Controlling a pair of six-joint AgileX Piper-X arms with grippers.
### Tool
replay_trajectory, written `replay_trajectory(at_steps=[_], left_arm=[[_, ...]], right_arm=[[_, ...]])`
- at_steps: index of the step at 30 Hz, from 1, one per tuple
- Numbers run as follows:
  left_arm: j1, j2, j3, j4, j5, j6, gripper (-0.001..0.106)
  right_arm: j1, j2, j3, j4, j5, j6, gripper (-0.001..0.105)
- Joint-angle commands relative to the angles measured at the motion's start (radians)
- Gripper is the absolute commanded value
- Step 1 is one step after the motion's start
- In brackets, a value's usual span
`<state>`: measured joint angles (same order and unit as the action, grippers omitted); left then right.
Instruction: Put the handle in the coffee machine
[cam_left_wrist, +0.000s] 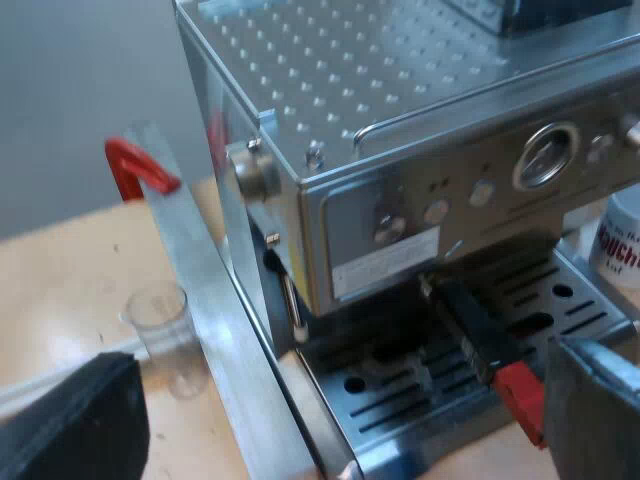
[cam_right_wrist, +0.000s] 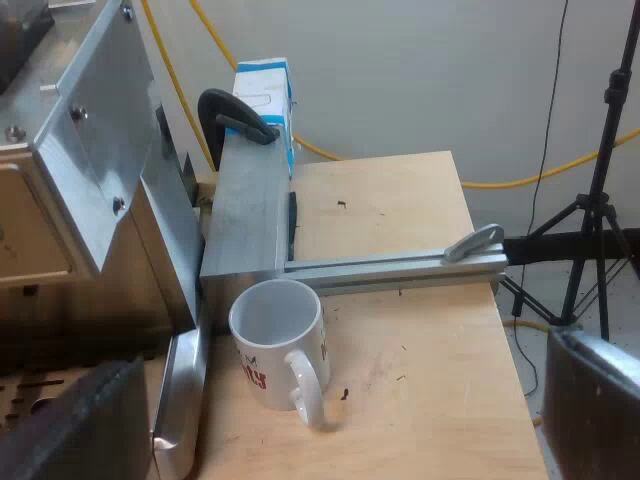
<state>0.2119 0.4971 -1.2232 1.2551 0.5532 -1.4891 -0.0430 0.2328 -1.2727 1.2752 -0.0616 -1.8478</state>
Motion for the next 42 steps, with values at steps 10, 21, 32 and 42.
replay_trajectory(at_steps=[10,21,32,42], left_arm=[[0.001,-0.264,-0.004,0.048,0.012,0.014,0.081],[-0.031,-0.283,0.021,0.131,-0.037,-0.02,0.081],[-0.1,-0.283,0.14,0.072,-0.189,-0.055,0.081],[-0.169,-0.283,0.283,-0.088,-0.312,-0.062,0.081]], right_arm=[[-0.003,-0.163,0.115,-0.009,-0.012,-0.017,0.08],[-0.003,-0.27,0.129,-0.014,-0.012,-0.018,0.08],[-0.003,-0.271,0.23,-0.022,-0.012,-0.018,0.08],[-0.003,-0.269,0.401,-0.181,-0.012,-0.015,0.08]])
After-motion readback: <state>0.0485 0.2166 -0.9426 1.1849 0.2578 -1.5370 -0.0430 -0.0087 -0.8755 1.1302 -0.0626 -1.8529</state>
